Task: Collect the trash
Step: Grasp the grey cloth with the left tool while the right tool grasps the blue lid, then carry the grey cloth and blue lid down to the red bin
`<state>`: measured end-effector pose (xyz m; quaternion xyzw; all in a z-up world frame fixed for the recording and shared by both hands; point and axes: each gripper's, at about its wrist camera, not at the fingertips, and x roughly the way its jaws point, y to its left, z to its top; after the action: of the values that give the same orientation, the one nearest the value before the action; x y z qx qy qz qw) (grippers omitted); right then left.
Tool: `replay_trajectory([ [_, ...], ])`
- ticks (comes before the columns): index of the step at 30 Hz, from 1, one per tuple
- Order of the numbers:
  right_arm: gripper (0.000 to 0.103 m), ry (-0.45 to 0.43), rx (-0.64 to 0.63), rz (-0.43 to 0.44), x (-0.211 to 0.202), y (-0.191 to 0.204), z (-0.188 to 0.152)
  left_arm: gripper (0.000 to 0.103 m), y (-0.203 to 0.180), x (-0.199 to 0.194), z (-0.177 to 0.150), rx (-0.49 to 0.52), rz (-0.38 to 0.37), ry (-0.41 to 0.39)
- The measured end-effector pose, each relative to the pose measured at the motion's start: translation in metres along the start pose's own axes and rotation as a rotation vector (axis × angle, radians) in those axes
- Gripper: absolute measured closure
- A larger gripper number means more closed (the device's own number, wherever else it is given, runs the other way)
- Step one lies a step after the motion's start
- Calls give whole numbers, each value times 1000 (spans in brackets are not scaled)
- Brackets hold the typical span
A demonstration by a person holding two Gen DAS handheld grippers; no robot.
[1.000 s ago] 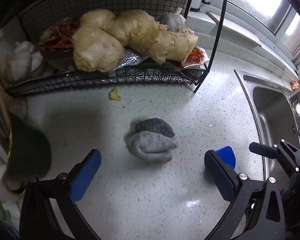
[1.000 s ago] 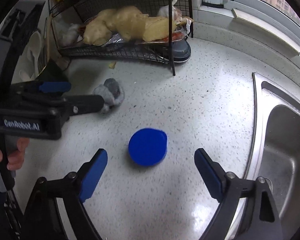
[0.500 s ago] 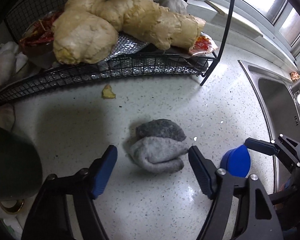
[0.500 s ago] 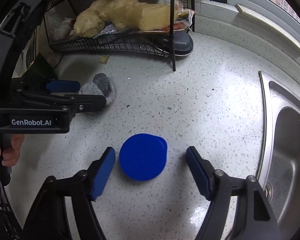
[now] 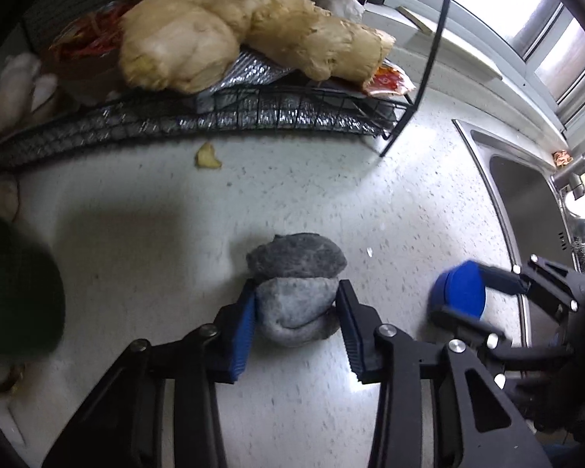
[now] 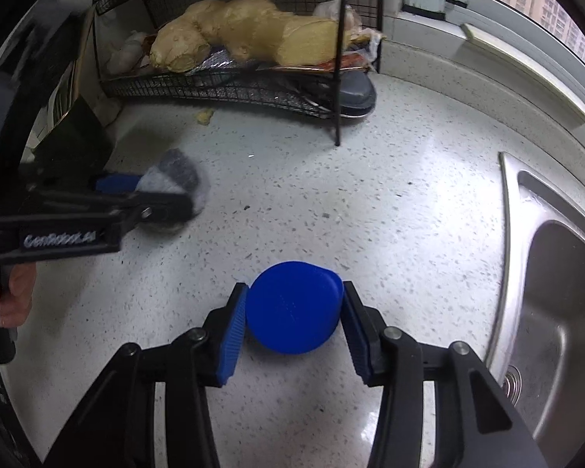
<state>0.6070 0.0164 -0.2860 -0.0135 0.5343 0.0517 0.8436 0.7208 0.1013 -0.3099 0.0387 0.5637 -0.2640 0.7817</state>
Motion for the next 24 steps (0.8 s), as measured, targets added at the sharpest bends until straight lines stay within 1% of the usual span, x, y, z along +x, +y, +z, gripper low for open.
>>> replay_trajectory([
  [3, 59, -16, 8, 0, -10, -6, -3, 70, -4, -8, -15, -12, -5, -6],
  [6, 59, -15, 24, 3, -15, -12, -4, 71, -11, -21, -29, -38, -23, 0],
  [9, 59, -19, 33, 3, -24, -15, -7, 71, -18, -30, -44, -39, -31, 7],
  [14, 59, -22, 32, 7, -38, -16, -14, 71, -35, -45, -53, -18, -29, -7],
  [19, 59, -20, 53, 14, -57, -19, -28, 71, -64, -62, -60, 17, -2, -27],
  [22, 59, -27, 62, 14, -68, -21, -35, 71, -79, -68, -64, 20, -10, -39],
  [24, 59, -36, 62, 12, -80, -23, -43, 71, -89, -75, -69, 24, -3, -44],
])
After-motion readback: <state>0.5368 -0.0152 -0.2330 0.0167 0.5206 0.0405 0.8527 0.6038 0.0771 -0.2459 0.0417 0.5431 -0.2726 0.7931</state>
